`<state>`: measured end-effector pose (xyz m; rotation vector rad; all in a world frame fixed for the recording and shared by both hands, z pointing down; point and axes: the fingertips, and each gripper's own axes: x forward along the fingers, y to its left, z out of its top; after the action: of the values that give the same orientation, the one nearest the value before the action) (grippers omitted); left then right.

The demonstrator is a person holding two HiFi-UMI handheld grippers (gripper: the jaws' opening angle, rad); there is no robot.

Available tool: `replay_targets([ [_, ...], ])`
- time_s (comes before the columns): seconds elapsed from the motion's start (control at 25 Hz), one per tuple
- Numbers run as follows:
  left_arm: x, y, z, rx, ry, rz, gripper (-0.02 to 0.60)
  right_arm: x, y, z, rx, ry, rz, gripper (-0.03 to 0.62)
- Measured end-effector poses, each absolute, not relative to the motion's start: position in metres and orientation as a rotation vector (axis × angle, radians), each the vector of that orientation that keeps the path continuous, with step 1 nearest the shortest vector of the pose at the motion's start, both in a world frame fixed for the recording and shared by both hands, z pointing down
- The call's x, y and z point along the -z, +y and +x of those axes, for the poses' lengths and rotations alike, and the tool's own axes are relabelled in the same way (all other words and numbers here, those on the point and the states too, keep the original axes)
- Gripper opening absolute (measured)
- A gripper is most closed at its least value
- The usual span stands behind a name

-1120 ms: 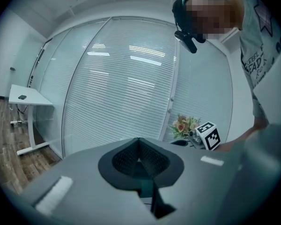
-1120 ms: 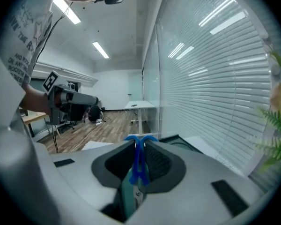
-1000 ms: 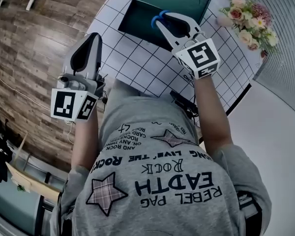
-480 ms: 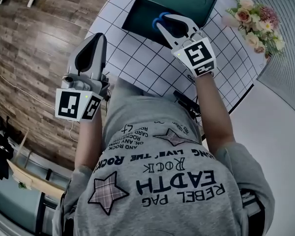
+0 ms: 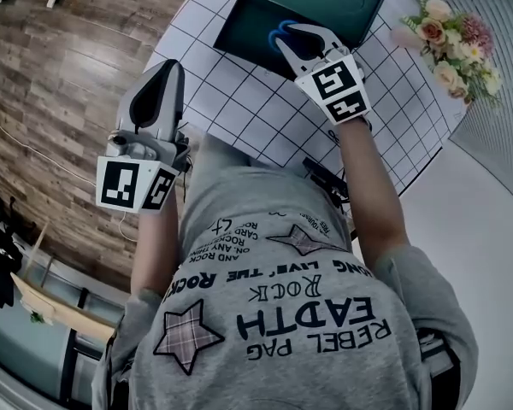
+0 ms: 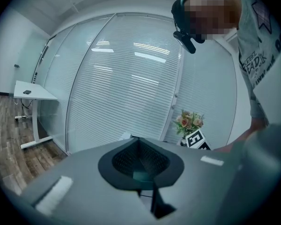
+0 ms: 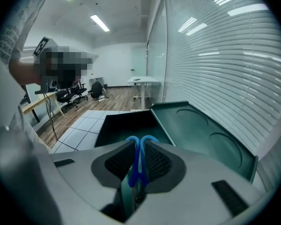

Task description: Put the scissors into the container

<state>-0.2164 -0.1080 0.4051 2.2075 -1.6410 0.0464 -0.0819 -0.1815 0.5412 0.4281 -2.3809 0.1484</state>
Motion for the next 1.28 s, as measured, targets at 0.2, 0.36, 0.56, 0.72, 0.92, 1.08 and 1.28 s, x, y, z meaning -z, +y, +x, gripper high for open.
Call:
replay_targets([
  [0.2,-0.408,-0.109,-0.215,-0.051,-1.637,2.207,0.009,-0.552,-0.185,-0.079,-0.186,-2.326,0.439,0.078],
  [0.36,-0.409,-0.109,-0.214,-0.054,-1.635,2.204,0.009,-0.563,-0.186,-0.082,-0.195,-2.262,0.417,0.078],
  [0.56,-0.409,-0.109,-0.213,-0.056,-1.635,2.202,0.009,-0.575,-0.186,-0.085,-0.190,-2.198,0.393,0.078],
  [0.72,-0.409,-0.109,-0.213,-0.057,-1.638,2.198,0.009,-0.579,-0.186,-0.085,-0.179,-2.169,0.382,0.078],
  [0.92,-0.409,-0.109,-0.213,-0.058,-1.639,2.199,0.009,-0.588,-0.184,-0.085,-0.227,-2.132,0.358,0.078],
  [1.08,-0.408,-0.108,-0.213,-0.053,-1.642,2.203,0.009,-0.588,-0.184,-0.085,-0.221,-2.129,0.356,0.078],
  [1.28,-0.404,-0.109,-0.214,-0.050,-1.644,2.210,0.009,-0.579,-0.182,-0.085,-0.236,-2.152,0.367,0.078],
])
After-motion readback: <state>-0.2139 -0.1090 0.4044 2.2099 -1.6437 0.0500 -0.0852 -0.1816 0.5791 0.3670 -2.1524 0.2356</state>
